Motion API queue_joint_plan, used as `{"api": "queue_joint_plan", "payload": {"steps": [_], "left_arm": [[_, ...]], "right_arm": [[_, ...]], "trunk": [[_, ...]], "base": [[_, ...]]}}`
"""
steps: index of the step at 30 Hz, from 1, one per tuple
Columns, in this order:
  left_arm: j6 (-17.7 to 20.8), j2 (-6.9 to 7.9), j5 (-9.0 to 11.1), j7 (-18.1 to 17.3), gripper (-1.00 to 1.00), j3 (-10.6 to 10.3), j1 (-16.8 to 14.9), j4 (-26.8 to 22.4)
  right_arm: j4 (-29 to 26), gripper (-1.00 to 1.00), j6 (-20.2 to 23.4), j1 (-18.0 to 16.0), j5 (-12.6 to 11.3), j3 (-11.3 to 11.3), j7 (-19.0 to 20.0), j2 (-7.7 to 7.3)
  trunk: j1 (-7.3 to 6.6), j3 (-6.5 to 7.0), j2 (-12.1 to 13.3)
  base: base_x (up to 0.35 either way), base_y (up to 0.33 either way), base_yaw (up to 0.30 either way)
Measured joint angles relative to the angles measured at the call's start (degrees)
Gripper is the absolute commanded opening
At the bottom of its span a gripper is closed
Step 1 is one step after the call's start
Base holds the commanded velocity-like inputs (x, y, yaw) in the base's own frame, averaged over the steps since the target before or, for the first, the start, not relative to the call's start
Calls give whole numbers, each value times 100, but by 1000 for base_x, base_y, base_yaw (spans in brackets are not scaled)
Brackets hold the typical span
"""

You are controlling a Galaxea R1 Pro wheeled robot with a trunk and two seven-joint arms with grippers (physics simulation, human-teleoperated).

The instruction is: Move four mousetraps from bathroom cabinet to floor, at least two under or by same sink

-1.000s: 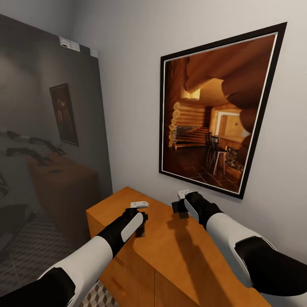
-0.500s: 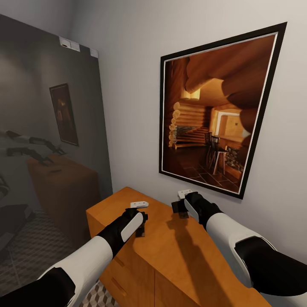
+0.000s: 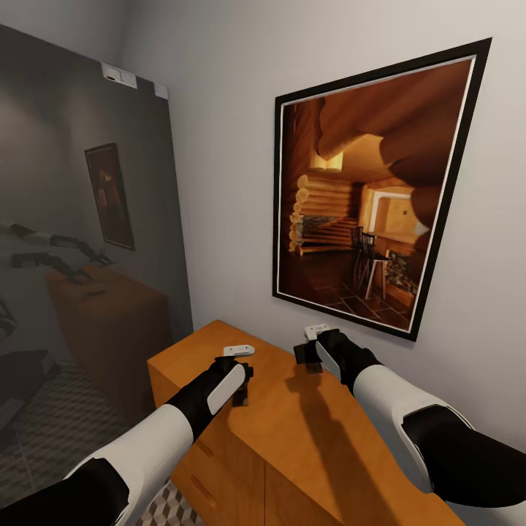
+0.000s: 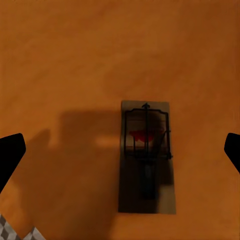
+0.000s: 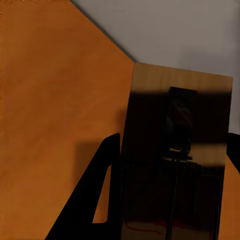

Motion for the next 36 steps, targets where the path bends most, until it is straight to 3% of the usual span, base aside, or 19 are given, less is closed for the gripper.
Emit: {"api": "queue_joint_plan", "payload": {"steps": [36], "left_arm": [[-7, 0, 0, -8, 100, -7, 0, 6]], "right_arm": [[0, -100, -1, 0, 25, 2, 0, -2]], "trunk": [[0, 0, 0]], "base": [[0, 0, 0]]}}
